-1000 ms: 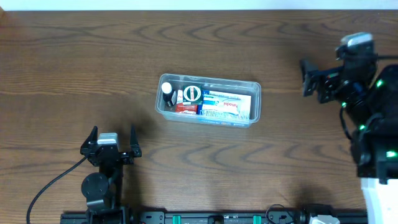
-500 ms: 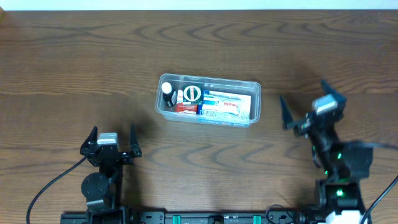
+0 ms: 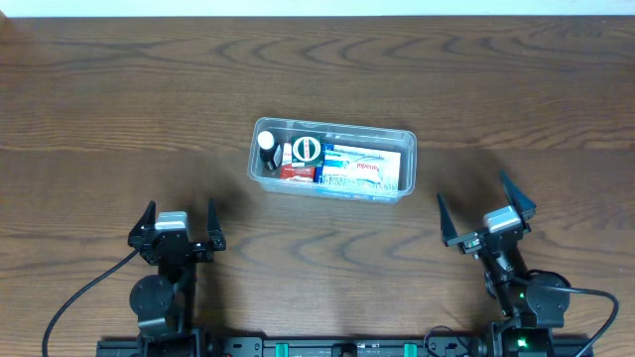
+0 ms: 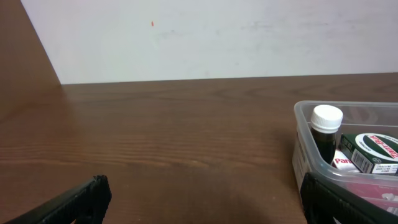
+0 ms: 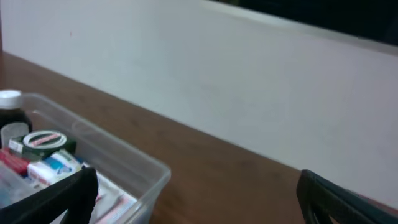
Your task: Pack container
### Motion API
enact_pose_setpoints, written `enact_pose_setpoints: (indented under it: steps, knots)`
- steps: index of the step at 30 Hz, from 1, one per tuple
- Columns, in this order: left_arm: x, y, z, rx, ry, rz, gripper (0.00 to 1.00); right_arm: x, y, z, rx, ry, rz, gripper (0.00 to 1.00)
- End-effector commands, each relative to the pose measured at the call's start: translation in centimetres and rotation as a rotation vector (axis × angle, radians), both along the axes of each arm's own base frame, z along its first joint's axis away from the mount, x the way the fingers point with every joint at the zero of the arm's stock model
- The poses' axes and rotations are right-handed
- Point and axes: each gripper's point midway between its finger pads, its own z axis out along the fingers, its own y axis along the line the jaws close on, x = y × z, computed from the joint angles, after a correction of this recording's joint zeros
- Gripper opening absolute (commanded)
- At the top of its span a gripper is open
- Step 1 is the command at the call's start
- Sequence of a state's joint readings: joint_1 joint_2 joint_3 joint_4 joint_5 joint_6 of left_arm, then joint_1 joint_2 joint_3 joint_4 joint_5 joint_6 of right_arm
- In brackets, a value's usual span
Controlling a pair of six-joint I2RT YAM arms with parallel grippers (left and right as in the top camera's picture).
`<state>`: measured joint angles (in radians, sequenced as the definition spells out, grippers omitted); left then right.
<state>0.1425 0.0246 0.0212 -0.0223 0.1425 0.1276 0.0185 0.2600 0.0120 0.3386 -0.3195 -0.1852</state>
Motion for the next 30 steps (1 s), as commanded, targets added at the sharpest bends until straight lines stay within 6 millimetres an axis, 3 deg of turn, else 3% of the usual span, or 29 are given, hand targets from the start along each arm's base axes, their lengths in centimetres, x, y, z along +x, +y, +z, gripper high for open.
enact_pose_setpoints:
  steps: [1,13,30]
  knots:
    - [-0.1,0.0,-1.7,-0.017,0.05,-0.001,0.98,-0.4,0.3,-0.3,-0.003,0.002,0.016,0.99]
    - [-0.1,0.0,-1.7,-0.017,0.05,-0.001,0.98,-1.5,0.2,-4.2,-0.007,0.157,0.011,0.99]
    - [-0.1,0.0,-1.7,-0.017,0.05,-0.001,0.98,-1.5,0.2,-3.9,-0.006,0.146,0.008,0.99]
